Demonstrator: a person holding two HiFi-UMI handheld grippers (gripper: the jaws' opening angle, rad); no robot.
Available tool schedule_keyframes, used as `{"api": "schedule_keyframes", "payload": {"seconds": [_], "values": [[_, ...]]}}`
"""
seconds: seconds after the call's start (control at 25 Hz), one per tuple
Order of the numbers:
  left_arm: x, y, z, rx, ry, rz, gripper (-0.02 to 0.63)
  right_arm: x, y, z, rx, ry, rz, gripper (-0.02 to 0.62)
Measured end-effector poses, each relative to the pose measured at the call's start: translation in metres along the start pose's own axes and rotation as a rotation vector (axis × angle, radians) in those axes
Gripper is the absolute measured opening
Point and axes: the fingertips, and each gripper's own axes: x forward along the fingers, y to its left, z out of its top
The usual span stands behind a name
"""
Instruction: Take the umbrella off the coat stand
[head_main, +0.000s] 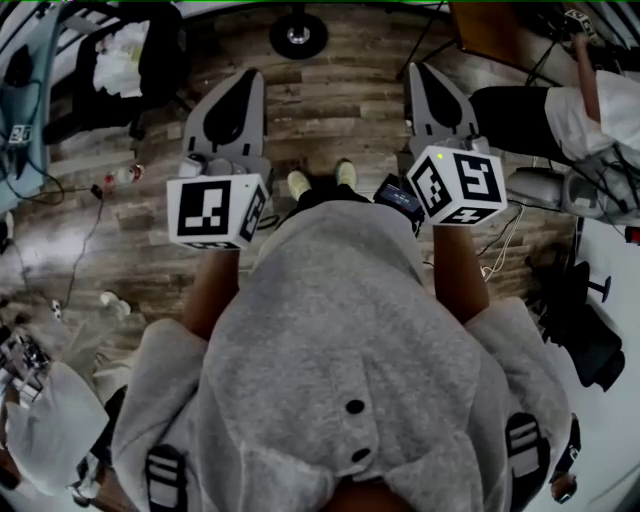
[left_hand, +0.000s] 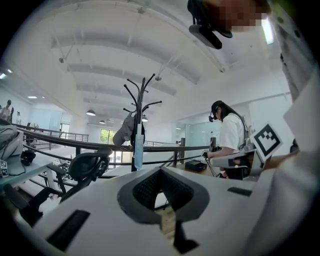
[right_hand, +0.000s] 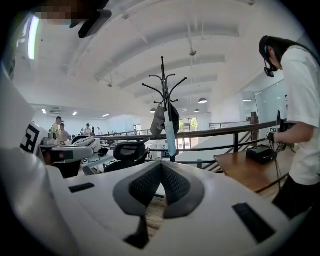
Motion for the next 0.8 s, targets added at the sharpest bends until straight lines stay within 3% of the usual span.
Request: {"api": "schedule_keyframes", "payload": {"seconds": [0.24,0.8], "values": [[-0.014,0.013,-0.001,-0.016,-0.005,-0.006,0.012,-0.001,0.009,-0.002,0.003,0.004,-0.061,0.011],[-0.013,0.024,0.004,0.004,-0.033,0.012,0.012,0.014,0.017,0.015,-0.029,-0.040,-0.014,0.011]]}}
